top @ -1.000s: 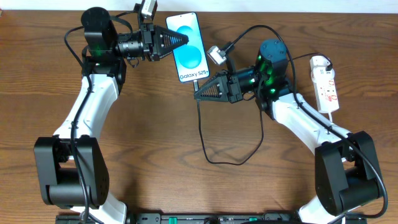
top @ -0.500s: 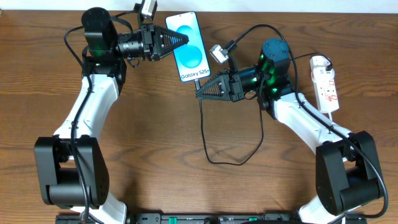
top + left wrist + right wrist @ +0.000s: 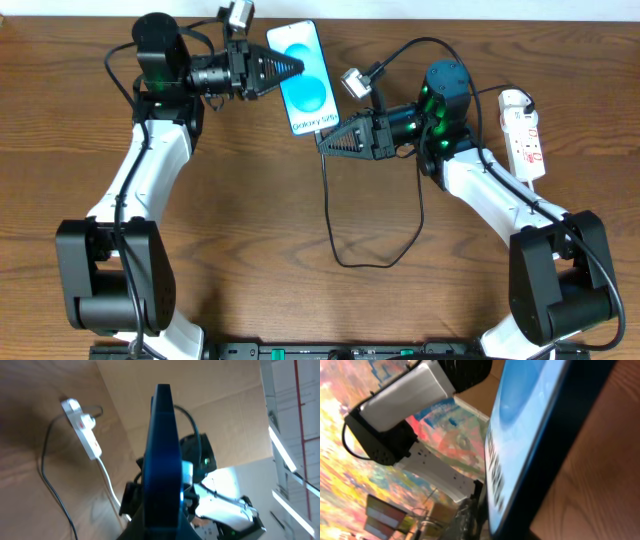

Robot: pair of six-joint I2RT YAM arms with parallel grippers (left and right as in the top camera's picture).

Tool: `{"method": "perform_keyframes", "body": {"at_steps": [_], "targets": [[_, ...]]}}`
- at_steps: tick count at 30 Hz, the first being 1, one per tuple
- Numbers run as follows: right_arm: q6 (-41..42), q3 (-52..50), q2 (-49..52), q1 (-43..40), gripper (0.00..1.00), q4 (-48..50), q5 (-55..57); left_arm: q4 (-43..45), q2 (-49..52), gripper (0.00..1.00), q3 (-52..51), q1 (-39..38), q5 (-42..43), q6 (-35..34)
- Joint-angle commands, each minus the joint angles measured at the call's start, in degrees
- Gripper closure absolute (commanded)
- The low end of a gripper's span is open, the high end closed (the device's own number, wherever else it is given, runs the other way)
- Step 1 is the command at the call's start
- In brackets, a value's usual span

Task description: Plug charger to phone and switch on socket

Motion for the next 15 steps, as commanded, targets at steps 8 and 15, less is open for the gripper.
{"method": "perform_keyframes", "body": {"at_steps": [8, 15], "targets": [[-0.37, 0.24, -1.07, 0.63, 0.51, 0.11, -1.05, 0.35, -1.27, 0.93, -0.52, 0.87, 3.82, 1.27], [-1.99, -0.63, -1.07, 0.59, 0.3, 0.11, -1.03, 0.33, -1.25, 0.93, -0.52, 0.92, 3.85, 1.51]]}}
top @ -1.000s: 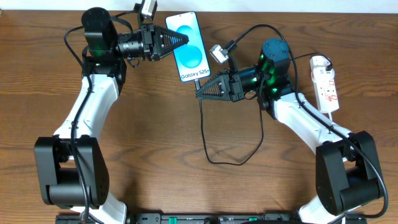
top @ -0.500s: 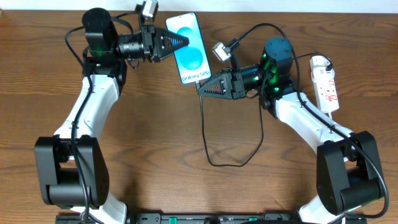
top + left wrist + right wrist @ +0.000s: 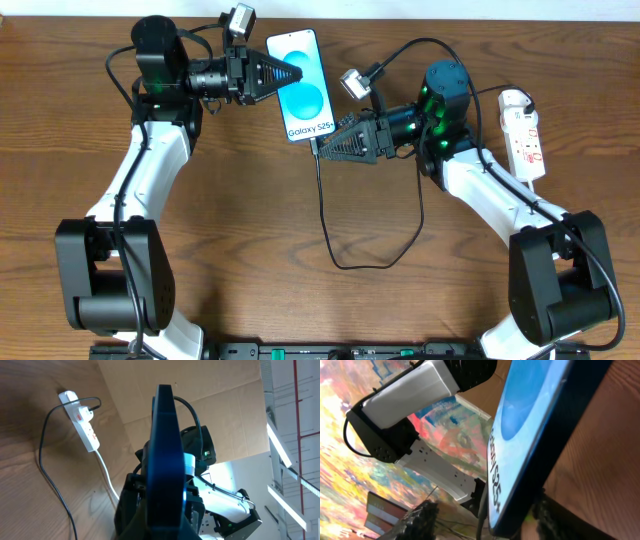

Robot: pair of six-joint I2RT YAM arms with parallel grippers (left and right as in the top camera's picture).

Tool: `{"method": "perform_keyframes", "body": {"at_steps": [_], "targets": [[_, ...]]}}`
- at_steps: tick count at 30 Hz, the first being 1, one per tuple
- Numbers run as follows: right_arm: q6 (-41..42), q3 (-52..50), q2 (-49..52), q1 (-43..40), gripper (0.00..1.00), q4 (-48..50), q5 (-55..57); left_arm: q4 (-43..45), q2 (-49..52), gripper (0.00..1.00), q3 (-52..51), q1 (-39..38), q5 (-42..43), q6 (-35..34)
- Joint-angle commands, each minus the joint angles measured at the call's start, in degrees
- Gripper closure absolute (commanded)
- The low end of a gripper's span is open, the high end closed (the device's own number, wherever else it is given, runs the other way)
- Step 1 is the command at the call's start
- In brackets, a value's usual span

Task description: Plug charger to phone and switch on socket

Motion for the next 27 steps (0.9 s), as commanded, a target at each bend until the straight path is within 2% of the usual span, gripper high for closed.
{"method": "perform_keyframes", "body": {"at_steps": [1, 3, 10, 27], "targets": [[-2.03, -0.79, -1.05, 0.37, 0.29, 0.09, -0.57, 0.63, -1.22, 0.92, 0.07, 0.31, 1.42, 1.42], [-2.51, -1.22, -1.05, 0.04, 0.21, -0.09, -0.04, 0.61, -1.09, 0.93, 0.07, 0.31, 1.42, 1.79], [-2.51, -4.22, -1.05, -1.92, 0.15, -0.15, 3.1, 0.61, -1.03, 0.93, -1.62, 0.28, 1.4, 4.68], [-9.88, -6.38, -1.05, -5.68, 0.16, -13.64, 9.64, -0.02, 2.64, 0.93, -6.45, 0.31, -2.54, 6.58]]}}
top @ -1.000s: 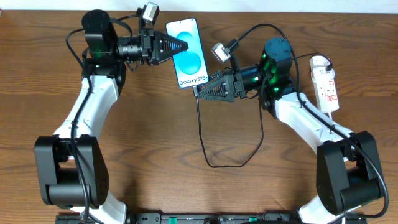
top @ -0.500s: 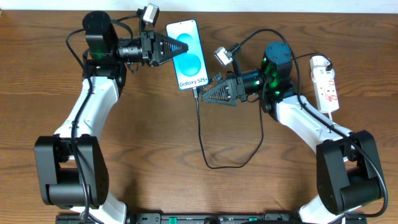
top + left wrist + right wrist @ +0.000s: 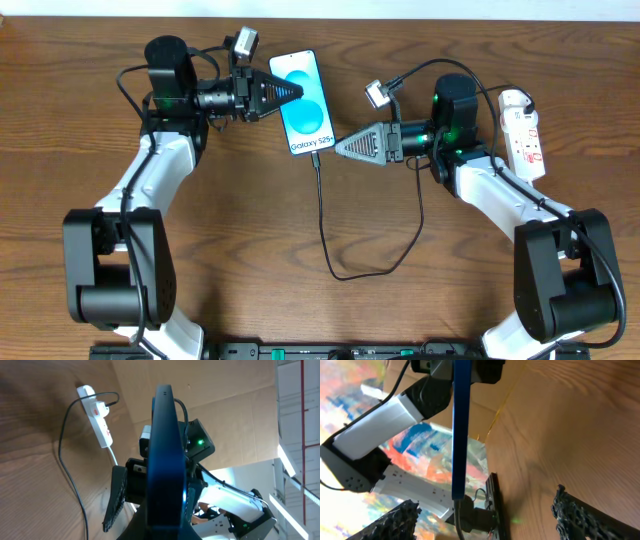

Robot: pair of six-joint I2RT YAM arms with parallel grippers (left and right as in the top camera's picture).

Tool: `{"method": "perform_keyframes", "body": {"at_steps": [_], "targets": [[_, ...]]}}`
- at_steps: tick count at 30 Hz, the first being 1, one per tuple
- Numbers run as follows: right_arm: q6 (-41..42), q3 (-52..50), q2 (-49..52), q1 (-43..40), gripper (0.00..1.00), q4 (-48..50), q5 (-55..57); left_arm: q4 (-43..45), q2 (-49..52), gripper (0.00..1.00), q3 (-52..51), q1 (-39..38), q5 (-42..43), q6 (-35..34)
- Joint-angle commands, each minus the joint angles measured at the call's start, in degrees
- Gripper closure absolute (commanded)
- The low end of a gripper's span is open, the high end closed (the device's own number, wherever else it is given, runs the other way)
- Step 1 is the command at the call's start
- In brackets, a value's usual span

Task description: Plug charger to phone and switch on socket

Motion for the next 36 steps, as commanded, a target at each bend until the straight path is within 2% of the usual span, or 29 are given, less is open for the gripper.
{"method": "perform_keyframes", "body": {"at_steps": [1, 7, 18, 27, 32, 34, 36], "targets": [[-3.76, -0.31, -1.01, -1.03, 0.16, -3.04, 2.71, 0.28, 1.14, 0.93, -0.17, 0.31, -0.7, 1.03], [-7.26, -0.31, -1.01, -2.25, 0.2, -11.56, 7.37, -4.42, 1.55, 0.93, -0.33, 0.31, -2.71, 5.97], [-15.39, -0.31, -1.01, -3.43, 0.21, -25.31, 16.46, -35.69, 1.55, 0.93, -0.33, 0.28, -18.16, 26.82], [-20.55, 1.01, -1.03, -3.43, 0.22, -34.34, 23.8, -51.87, 1.55, 0.93, -0.33, 0.28, -26.36, 39.01], [-27.28, 5.66, -1.03, -3.13, 0.22, -46.62, 30.23, -58.36, 1.55, 0.93, -0.33, 0.2, -32.46, 42.97], [-31.82, 10.91, -1.01, -2.08, 0.22, -56.61, 37.9, -61.11, 1.55, 0.93, -0.33, 0.17, -37.22, 43.82], [-33.75, 14.43, -1.03, -1.16, 0.22, -62.14, 43.15, -61.31, 1.55, 0.93, -0.33, 0.17, -37.81, 43.82]]}}
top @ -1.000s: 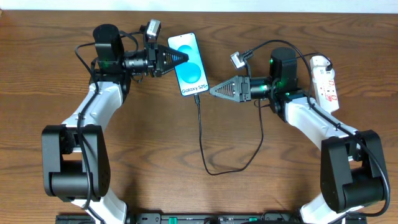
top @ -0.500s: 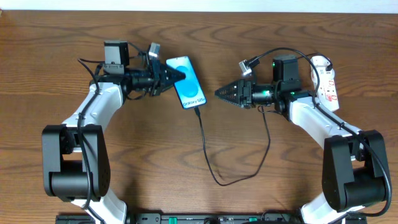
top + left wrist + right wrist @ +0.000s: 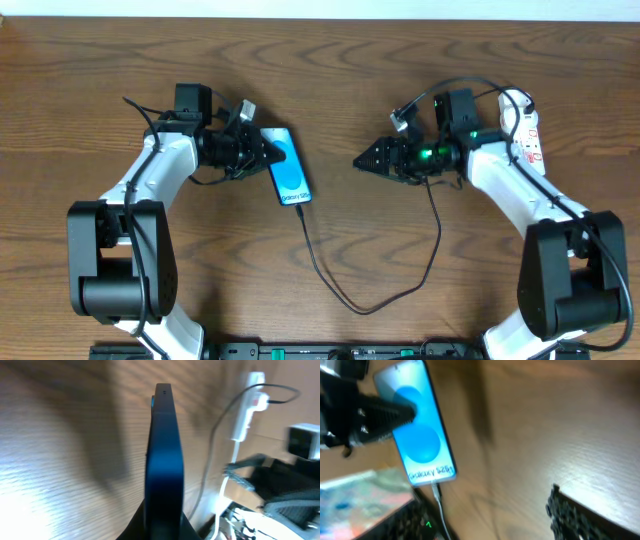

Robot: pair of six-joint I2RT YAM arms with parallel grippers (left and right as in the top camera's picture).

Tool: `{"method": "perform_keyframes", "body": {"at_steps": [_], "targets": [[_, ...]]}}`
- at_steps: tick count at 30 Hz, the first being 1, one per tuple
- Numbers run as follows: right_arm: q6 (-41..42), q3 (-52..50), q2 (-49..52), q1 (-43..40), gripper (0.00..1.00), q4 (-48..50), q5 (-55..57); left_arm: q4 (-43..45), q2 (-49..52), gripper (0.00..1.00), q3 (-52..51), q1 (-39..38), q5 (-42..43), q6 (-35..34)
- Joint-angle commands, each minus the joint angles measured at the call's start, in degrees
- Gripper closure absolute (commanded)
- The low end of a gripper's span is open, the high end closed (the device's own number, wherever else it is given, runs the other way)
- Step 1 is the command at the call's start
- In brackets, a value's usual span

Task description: Plug charger to phone and switch on socket

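Note:
The phone [image 3: 289,179], its blue screen lit, sits low over the table left of centre, and my left gripper [image 3: 272,161] is shut on its upper end. The left wrist view shows the phone [image 3: 163,455] edge-on between the fingers [image 3: 145,522]. A black charger cable [image 3: 325,270] is plugged into the phone's lower end and loops across the table towards the white power strip [image 3: 526,127]. My right gripper [image 3: 364,161] is open and empty, to the right of the phone [image 3: 417,442] and apart from it.
The cable's slack lies in a loop [image 3: 380,298] near the front middle of the wooden table [image 3: 330,60]. The power strip [image 3: 247,415] lies at the far right, beside my right arm's forearm [image 3: 500,175].
The phone has gone from high at the back centre to lower, further left and nearer the front, still in my left gripper. My right gripper has drawn back to the right, open. The cable stays plugged in.
My left gripper held the phone up at the back while my right gripper was at the phone's lower end with the cable. Then the right fingers stood apart around that end. Later the cable hung from the phone with the right gripper clear. Now the phone is low.

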Motion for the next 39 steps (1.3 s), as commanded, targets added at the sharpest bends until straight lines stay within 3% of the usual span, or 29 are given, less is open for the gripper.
{"method": "perform_keyframes", "body": {"at_steps": [1, 5, 16, 39], "targets": [[-8.07, 8.13, -1.05, 2.19, 0.22, -7.96, 13.44, -0.59, 0.0, 0.93, 0.59, 0.2, -4.09, 3.02], [-9.33, 13.44, -1.05, 4.59, 0.21, -14.27, 20.72, -0.2, 0.63, 0.93, 0.59, 0.2, -5.99, 2.95], [-9.29, 13.57, -1.05, 6.75, 0.17, -14.36, 21.53, 1.62, 6.45, 0.93, 0.59, 0.2, -5.92, 2.34], [-9.29, 13.57, -1.03, 8.31, 0.16, -14.86, 23.26, 4.26, 8.61, 0.92, 0.59, 0.2, -6.03, 2.34]]}}
